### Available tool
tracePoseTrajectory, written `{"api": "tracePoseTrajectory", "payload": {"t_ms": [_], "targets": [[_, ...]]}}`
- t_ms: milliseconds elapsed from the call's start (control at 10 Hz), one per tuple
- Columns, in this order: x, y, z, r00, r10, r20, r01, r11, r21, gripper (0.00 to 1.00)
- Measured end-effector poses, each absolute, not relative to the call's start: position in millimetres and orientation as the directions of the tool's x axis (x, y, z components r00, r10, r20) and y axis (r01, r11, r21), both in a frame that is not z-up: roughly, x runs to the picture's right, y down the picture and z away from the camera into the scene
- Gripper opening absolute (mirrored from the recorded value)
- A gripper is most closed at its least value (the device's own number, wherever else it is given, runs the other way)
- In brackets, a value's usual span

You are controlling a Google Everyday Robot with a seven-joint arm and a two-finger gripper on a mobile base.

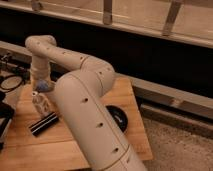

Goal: Place the white sponge in the ceramic cup

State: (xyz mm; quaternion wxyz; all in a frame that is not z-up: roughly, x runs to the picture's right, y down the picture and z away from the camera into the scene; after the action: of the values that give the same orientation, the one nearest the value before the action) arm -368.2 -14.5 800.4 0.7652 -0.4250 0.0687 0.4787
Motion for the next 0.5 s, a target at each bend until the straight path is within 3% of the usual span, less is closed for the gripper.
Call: {"api": "tracePoseTrajectory", "payload": {"t_ms": [500], "targets": [[-352.7,-23.6,803.3,0.505,0.682,-0.529,-0.826,0.205,-0.525,0.16]]}}
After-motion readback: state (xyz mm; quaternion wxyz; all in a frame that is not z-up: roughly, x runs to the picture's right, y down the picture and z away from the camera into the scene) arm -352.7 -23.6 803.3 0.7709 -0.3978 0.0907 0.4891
